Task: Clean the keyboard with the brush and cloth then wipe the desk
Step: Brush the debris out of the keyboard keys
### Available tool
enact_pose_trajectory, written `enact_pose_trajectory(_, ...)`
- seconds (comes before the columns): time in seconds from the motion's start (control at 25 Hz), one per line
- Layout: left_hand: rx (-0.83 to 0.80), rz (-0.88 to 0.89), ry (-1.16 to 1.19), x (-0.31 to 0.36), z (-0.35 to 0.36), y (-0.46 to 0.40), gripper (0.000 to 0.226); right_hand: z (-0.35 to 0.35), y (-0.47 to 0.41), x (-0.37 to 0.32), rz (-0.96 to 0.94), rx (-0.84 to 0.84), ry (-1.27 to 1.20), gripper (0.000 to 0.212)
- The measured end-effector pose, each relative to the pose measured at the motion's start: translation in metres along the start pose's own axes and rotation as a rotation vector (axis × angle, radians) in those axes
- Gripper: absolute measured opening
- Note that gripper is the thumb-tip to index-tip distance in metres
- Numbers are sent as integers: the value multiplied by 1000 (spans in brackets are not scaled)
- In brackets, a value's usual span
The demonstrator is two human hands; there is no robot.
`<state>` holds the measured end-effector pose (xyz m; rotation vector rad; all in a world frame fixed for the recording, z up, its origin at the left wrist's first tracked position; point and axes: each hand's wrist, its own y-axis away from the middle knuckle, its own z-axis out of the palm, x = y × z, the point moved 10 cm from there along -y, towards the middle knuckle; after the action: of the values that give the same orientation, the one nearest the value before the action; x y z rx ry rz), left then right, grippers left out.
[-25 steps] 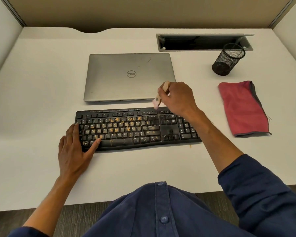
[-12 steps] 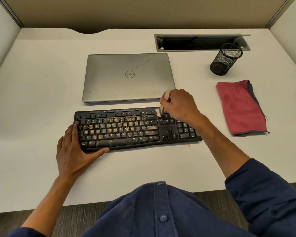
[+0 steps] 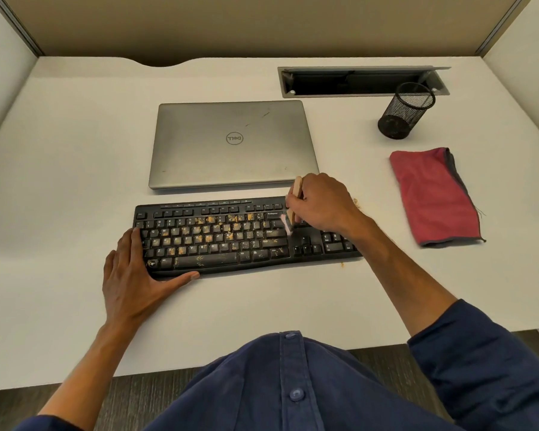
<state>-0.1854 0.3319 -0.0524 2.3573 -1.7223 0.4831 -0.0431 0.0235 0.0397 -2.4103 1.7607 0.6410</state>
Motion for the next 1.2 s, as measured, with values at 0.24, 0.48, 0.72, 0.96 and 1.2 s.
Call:
enact_pose_trajectory(0.24,5,-3,10,4,-3,2,134,-11,7,0,37,149,-90,43)
enact_pose_trajectory(0.48,-10,-17,3,2,-2,3,136,9,35,-3,26,28,-32,43)
enact_pose_trajectory(0.72,-11,-10,15,3,-3,2,137,-12,34,-12,1,176,-49,43)
enact_pose_trajectory(0.96,-25,-16,13,1,-1,3,137,29,31,-51,-179,-124,-290,20)
enact_pose_trajectory(1.2,-24,0,28,-1,0,2,137,-3,27,-3,44,1,83,32)
